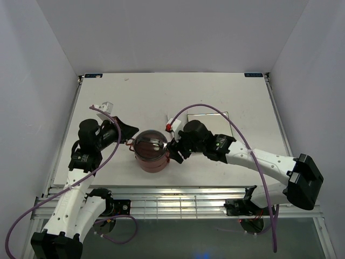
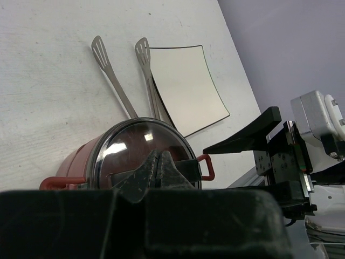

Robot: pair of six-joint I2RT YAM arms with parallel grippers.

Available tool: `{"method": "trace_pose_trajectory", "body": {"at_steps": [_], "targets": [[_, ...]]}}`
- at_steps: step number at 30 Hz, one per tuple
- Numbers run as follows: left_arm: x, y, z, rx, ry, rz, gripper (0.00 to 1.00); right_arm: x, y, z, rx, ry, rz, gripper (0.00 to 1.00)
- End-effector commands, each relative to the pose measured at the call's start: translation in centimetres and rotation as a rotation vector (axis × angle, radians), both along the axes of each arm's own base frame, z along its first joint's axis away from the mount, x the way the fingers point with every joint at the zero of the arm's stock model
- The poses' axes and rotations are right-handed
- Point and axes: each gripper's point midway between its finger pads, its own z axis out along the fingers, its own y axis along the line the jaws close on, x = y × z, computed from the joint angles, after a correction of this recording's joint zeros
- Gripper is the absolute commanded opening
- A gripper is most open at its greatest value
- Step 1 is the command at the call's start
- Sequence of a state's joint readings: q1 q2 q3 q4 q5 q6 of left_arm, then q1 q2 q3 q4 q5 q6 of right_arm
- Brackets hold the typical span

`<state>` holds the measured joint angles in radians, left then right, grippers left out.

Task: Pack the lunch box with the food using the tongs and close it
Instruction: Place the box lid in the packing box, then close the fastener on the packing box.

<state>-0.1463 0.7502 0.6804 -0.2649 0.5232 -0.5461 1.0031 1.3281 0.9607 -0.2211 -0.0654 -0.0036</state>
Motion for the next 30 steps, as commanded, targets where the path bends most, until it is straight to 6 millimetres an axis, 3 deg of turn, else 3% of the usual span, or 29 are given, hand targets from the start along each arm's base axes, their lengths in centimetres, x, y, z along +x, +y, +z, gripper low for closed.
{"method": "trace_pose_trajectory", "body": {"at_steps": [1, 6, 10, 12, 13, 14, 16, 17, 18, 20, 21, 23, 27, 28, 30], "targets": [[-0.6, -0.6, 1.0, 0.016, -0.025, -0.059, 0.00, -0.3, 0.2, 4.4, 0.089, -0.055, 0.028, 0.68], [-0.3, -0.9, 0.0, 0.078, -0.006, -0.071, 0.00, -1.3, -1.9, 5.2, 0.107, -0.068, 0.007, 0.68], [0.8, -1.5, 0.9, 0.149, 0.003, -0.079, 0.00, -1.6, -2.7, 6.4, 0.159, -0.079, -0.016, 0.68], [1.7, -1.4, 2.7, 0.203, -0.025, -0.045, 0.00, -1.6, -2.6, 5.9, 0.159, -0.066, -0.022, 0.68], [1.8, -2.5, 2.5, 0.226, -0.015, -0.077, 0.00, -1.6, -2.6, 5.5, 0.150, -0.060, -0.024, 0.68], [2.0, -2.7, 4.1, 0.261, -0.053, -0.095, 0.02, -1.7, -2.5, 5.2, 0.146, -0.052, -0.020, 0.69], [2.2, -3.5, 5.1, 0.307, -0.079, -0.147, 0.18, -1.8, -2.6, 4.3, 0.127, -0.040, -0.017, 0.69], [2.8, -3.7, 4.6, 0.339, -0.061, -0.168, 0.20, -1.8, -2.6, 4.1, 0.122, -0.039, -0.016, 0.69], [3.4, -3.7, 5.7, 0.387, -0.126, -0.191, 0.22, -1.8, -2.8, 4.0, 0.118, -0.040, -0.018, 0.69], [2.7, -4.8, 5.4, 0.460, -0.232, -0.369, 0.24, -1.9, -3.1, 4.3, 0.131, -0.054, -0.014, 0.69], [1.6, -5.9, 5.1, 0.481, -0.298, -0.476, 0.29, -2.0, -3.2, 4.4, 0.139, -0.055, -0.006, 0.69], [2.4, -5.7, 4.4, 0.557, -0.349, -0.483, 0.46, -1.7, -3.5, 4.8, 0.163, -0.068, -0.012, 0.69], [1.7, -6.1, 2.5, 0.668, -0.455, -0.645, 0.57, -1.6, -3.6, 4.7, 0.178, -0.034, 0.000, 0.69], [1.1, -6.2, 1.3, 0.682, -0.462, -0.693, 0.57, -1.7, -3.6, 5.2, 0.194, -0.036, 0.004, 0.70], [0.2, -6.4, 1.4, 0.714, -0.564, -0.775, 0.57, -2.2, -3.4, 5.5, 0.222, -0.028, 0.027, 0.69]]}}
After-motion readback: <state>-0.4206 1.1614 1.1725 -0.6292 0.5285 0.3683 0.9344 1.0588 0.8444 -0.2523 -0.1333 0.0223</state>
